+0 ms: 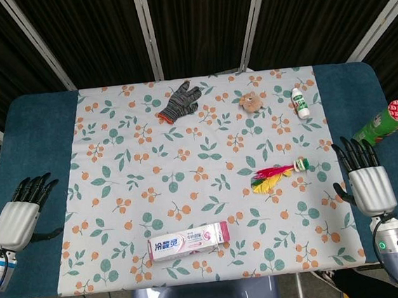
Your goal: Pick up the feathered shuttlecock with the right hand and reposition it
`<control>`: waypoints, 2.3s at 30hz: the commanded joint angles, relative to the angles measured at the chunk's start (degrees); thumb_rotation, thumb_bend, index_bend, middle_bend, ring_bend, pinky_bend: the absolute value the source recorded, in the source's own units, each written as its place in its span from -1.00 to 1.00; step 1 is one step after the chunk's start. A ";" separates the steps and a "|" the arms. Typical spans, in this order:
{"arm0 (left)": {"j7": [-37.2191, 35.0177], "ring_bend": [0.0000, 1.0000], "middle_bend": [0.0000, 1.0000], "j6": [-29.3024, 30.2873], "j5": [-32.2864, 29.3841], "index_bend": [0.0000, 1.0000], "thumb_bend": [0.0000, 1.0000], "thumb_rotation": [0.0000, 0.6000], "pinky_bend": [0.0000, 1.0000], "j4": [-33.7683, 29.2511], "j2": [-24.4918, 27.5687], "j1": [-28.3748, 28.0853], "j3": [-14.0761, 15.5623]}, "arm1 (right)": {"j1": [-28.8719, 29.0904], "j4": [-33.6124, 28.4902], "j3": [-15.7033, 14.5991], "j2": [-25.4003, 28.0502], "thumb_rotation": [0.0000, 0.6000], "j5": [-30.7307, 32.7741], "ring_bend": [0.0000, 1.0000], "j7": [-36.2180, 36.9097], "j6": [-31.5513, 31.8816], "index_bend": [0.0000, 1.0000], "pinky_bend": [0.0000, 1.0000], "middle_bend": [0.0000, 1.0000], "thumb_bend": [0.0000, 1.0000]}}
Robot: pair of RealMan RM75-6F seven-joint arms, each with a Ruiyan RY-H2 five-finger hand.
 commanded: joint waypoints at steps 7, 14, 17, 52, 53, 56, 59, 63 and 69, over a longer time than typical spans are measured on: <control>0.19 -1.00 -1.00 0.54 -0.12 -0.83 -0.74 0.76 -1.00 -0.09 -0.01 0.34 0.11 | 0.37 -0.40 -0.08 0.06 1.00 0.20 -1.00 0.56 -1.06 -0.83 -1.00 -1.00 -0.61; 0.03 -1.00 -1.00 1.10 -0.34 -0.83 -0.74 0.77 -1.00 -0.10 0.07 0.79 0.19 | 0.95 -1.93 -0.11 0.10 1.00 0.52 -1.00 0.73 -2.44 -0.82 -1.00 -1.00 -0.61; 0.04 -1.00 -1.00 1.33 -0.38 -0.83 -0.75 0.76 -1.00 -0.15 0.08 0.96 0.22 | 1.46 -3.01 -0.02 0.11 1.00 0.62 -1.00 0.19 -3.25 -0.79 -1.00 -1.00 -0.61; -0.18 -1.00 -1.00 1.10 -0.52 -0.83 -0.75 0.76 -1.00 -0.14 0.23 0.96 0.20 | 17.13 14.89 4.86 -27.01 1.00 8.52 -1.00 -8.89 -16.57 0.01 -1.00 -0.47 -0.60; -0.15 -1.00 -1.00 1.09 -0.54 -0.83 -0.75 0.76 -1.00 -0.15 0.23 0.96 0.20 | 17.20 15.39 4.87 -27.22 1.00 8.53 -1.00 -8.65 -16.58 0.01 -1.00 -0.46 -0.60; -0.11 -1.00 -1.00 1.07 -0.57 -0.83 -0.75 0.78 -1.00 -0.19 0.24 0.95 0.18 | 17.40 17.45 5.00 -28.02 1.00 8.83 -1.00 -7.76 -16.71 0.02 -1.00 -0.45 -0.60; -0.10 -1.00 -1.00 1.06 -0.59 -0.83 -0.74 0.76 -1.00 -0.16 0.21 0.95 0.19 | 17.38 19.55 5.07 -28.96 1.00 9.19 -1.00 -6.40 -16.63 0.02 -1.00 -0.43 -0.60; -0.06 -1.00 -1.00 1.06 -0.59 -0.83 -0.74 0.76 -1.00 -0.17 0.21 0.94 0.18 | 17.44 21.06 4.90 -29.48 1.00 8.98 -1.00 -5.41 -16.31 0.05 -1.00 -0.41 -0.58; 0.09 -1.00 -1.00 1.09 -0.64 -0.83 -0.74 0.76 -1.00 -0.18 0.16 0.95 0.16 | 17.53 22.58 4.76 -29.97 1.00 8.90 -1.00 -4.37 -16.16 0.11 -1.00 -0.37 -0.53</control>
